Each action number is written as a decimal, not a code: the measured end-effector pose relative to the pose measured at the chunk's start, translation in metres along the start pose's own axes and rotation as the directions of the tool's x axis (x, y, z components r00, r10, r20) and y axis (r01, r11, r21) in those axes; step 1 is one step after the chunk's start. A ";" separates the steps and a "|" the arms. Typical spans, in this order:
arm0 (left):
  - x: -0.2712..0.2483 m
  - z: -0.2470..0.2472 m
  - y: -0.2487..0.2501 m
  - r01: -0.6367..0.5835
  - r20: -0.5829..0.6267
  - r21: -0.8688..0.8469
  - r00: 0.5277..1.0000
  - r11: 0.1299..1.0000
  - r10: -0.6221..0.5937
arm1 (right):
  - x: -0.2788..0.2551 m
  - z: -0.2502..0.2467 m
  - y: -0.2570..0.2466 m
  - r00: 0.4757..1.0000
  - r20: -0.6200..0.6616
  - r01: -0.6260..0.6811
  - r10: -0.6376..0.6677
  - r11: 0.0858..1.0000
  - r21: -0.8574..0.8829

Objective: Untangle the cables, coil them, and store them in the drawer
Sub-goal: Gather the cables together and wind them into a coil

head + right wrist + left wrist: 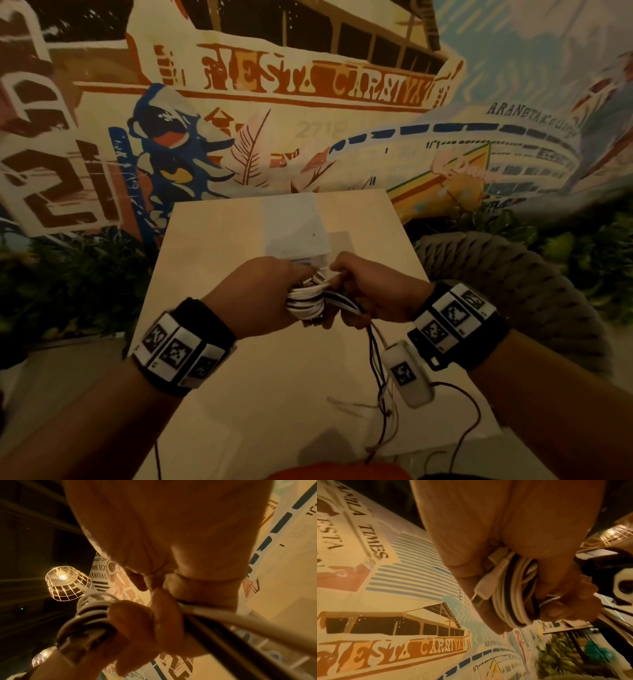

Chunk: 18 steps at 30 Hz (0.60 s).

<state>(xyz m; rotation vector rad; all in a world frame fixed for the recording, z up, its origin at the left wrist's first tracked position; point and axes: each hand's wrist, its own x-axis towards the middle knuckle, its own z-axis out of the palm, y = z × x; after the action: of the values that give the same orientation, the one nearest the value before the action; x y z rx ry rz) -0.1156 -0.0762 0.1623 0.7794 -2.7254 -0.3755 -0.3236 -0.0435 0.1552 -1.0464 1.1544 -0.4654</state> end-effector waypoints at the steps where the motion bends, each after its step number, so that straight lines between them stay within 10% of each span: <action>1: 0.000 0.002 0.001 0.013 -0.010 0.064 1.000 0.998 -0.013 | 0.000 0.001 -0.003 1.000 0.000 -0.019 0.019 1.000 0.000; 18: 0.004 0.011 0.016 0.081 0.003 0.321 0.996 0.944 -0.087 | -0.015 0.010 -0.037 0.996 0.093 0.034 0.018 0.851 -0.524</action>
<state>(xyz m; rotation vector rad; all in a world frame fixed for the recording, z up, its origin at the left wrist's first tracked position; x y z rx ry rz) -0.1304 -0.0631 0.1582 0.9805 -2.8128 0.0502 -0.3128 -0.0451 0.1949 -1.5311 1.2224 -0.0944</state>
